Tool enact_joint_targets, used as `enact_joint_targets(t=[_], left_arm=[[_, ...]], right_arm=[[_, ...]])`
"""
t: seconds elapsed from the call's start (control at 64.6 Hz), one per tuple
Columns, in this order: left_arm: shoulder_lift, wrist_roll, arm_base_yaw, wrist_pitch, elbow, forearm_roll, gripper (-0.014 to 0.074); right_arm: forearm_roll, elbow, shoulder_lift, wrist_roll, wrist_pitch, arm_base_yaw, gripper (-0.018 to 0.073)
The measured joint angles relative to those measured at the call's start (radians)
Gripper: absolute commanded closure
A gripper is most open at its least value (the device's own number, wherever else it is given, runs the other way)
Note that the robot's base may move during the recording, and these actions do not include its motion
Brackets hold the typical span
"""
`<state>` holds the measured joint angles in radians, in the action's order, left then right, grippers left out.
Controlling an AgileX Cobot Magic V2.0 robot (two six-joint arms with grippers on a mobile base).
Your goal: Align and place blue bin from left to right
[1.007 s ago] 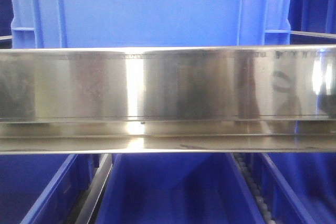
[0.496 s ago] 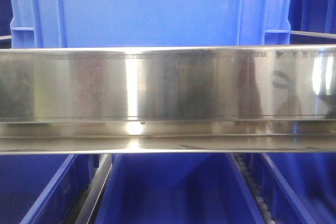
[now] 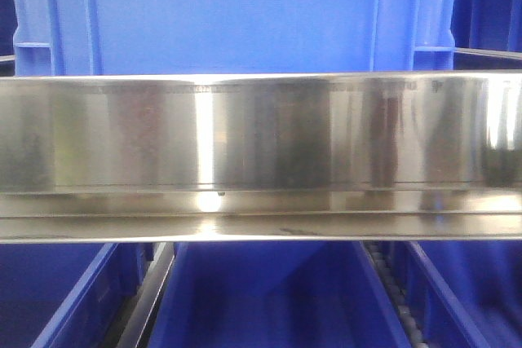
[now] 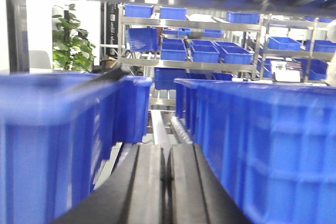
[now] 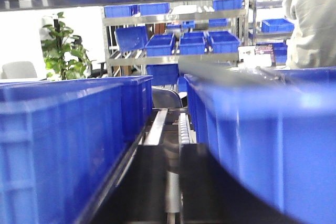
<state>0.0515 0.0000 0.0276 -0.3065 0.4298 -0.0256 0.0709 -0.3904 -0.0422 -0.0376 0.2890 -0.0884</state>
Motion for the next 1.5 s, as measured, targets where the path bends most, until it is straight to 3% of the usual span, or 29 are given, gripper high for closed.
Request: enact_joint_targets(t=[0.108, 0.155, 0.325, 0.527, 0.712, 0.852, 1.1, 1.363, 1.502], left_arm=[[0.100, 0.000, 0.000, -0.140, 0.169, 0.000, 0.0199], [0.153, 0.000, 0.000, -0.175, 0.232, 0.000, 0.0131], [0.339, 0.000, 0.000, -0.226, 0.397, 0.002, -0.0011], [0.536, 0.036, 0.026, -0.218, 0.497, -0.016, -0.0012], [0.713, 0.082, 0.214, -0.218, 0.598, -0.020, -0.0012], [0.874, 0.086, 0.307, -0.238, 0.736, -0.022, -0.0008], [1.190, 0.052, 0.320, -0.478, 1.129, -0.030, -0.0003], [1.460, -0.085, 0.320, -0.744, 1.492, 0.094, -0.0003], [1.584, -0.112, 0.320, -0.838, 1.618, 0.120, -0.0003]], right_arm=[[0.011, -0.145, -0.093, 0.000, 0.084, 0.000, 0.0068], [0.025, -0.189, -0.137, 0.000, 0.093, 0.000, -0.0001], [0.081, -0.296, -0.291, 0.045, 0.103, 0.000, 0.0013], [0.181, -0.408, -0.477, 0.225, 0.109, 0.017, 0.0021], [0.209, -0.544, -0.637, 0.257, 0.167, 0.104, 0.0021], [0.216, -0.711, -0.790, 0.278, 0.233, 0.198, 0.0021], [0.208, -1.121, -1.117, 0.262, 0.507, 0.240, 0.0021], [0.042, -1.479, -1.404, 0.099, 0.797, 0.240, 0.0021], [0.026, -1.617, -1.539, 0.072, 0.901, 0.240, 0.0021]])
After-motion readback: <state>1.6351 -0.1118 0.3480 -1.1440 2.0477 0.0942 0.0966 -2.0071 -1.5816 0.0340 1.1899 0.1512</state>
